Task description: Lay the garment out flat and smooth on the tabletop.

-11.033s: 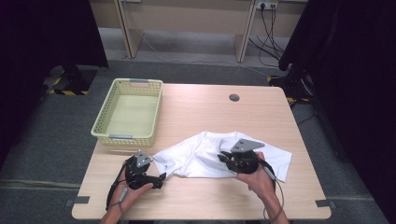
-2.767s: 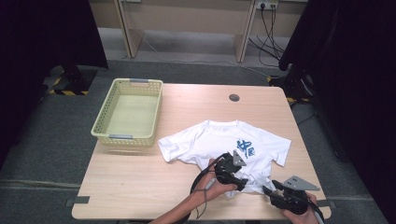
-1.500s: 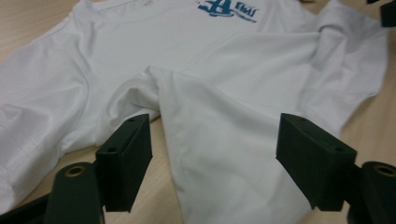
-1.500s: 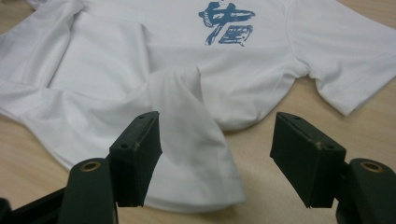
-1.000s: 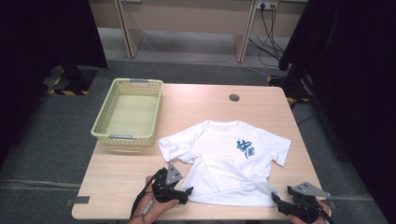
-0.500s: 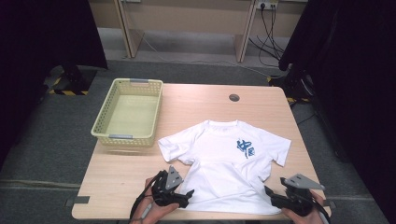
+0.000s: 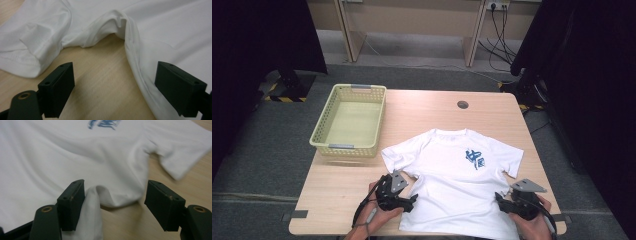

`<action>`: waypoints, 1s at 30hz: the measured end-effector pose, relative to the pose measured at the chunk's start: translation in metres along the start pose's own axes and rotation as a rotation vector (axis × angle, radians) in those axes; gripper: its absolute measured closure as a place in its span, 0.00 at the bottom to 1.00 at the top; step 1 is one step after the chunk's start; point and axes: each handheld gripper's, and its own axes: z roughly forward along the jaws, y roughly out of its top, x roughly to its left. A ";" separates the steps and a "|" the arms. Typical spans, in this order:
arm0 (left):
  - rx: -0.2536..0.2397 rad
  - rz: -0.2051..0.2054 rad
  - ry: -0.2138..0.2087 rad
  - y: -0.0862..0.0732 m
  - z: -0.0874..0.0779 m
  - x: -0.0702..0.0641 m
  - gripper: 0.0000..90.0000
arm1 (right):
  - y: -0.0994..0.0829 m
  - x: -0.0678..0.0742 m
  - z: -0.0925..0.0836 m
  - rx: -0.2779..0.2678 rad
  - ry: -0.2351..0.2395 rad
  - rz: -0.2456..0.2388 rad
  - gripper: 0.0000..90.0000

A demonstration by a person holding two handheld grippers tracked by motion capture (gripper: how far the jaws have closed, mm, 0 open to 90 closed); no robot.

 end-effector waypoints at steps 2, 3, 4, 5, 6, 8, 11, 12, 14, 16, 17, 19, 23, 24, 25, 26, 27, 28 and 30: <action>0.001 -0.005 -0.004 -0.005 -0.006 -0.001 0.17 | -0.004 -0.003 -0.003 0.003 -0.008 0.011 0.36; 0.002 -0.003 -0.009 -0.008 -0.009 -0.002 0.17 | -0.009 -0.006 -0.006 0.006 -0.007 0.028 0.36; 0.004 -0.004 -0.017 -0.010 -0.012 -0.002 0.17 | -0.012 -0.008 -0.008 0.005 -0.004 0.037 0.36; 0.010 -0.003 -0.019 -0.012 -0.014 -0.003 0.16 | -0.015 -0.009 -0.010 0.004 -0.001 0.043 0.36; 0.021 0.017 -0.014 -0.012 -0.018 -0.005 0.16 | -0.016 -0.009 -0.013 0.002 -0.007 0.040 0.36; 0.029 0.030 -0.012 -0.012 -0.019 -0.006 0.16 | -0.014 -0.008 -0.014 -0.003 -0.007 0.037 0.36; 0.026 0.053 -0.026 -0.008 -0.018 -0.005 0.17 | -0.001 0.000 -0.018 -0.041 0.019 0.004 0.36; 0.021 0.036 -0.037 -0.007 -0.017 -0.003 0.18 | 0.004 0.003 -0.018 -0.048 0.031 -0.007 0.36; 0.006 0.007 -0.049 -0.004 -0.013 0.000 0.18 | 0.012 0.009 -0.015 -0.058 0.059 -0.032 0.36; -0.011 -0.012 -0.043 0.001 -0.010 0.004 0.18 | 0.020 0.014 -0.010 -0.065 0.093 -0.049 0.36; -0.020 -0.024 -0.039 0.004 -0.009 0.006 0.18 | 0.024 0.016 -0.006 -0.065 0.110 -0.047 0.36; -0.031 -0.035 -0.024 0.010 -0.005 0.010 0.18 | 0.031 0.019 0.003 -0.063 0.147 -0.047 0.36; -0.031 -0.068 -0.030 0.026 0.006 0.019 0.18 | 0.047 0.023 0.021 -0.050 0.196 -0.040 0.36; -0.031 -0.080 -0.035 0.030 0.009 0.022 0.18 | 0.052 0.023 0.025 -0.050 0.205 -0.042 0.36; -0.030 -0.091 -0.039 0.034 0.013 0.024 0.17 | 0.056 0.023 0.028 -0.049 0.208 -0.043 0.36; -0.024 -0.105 -0.047 0.037 0.016 0.026 0.17 | 0.061 0.022 0.032 -0.048 0.208 -0.044 0.35; -0.014 -0.119 -0.055 0.040 0.019 0.029 0.17 | 0.066 0.021 0.036 -0.040 0.206 -0.042 0.35; -0.007 -0.129 -0.059 0.042 0.023 0.032 0.17 | 0.071 0.019 0.040 -0.031 0.197 -0.045 0.35; 0.009 -0.138 -0.041 0.046 0.029 0.037 0.17 | 0.080 0.015 0.049 -0.019 0.168 -0.042 0.35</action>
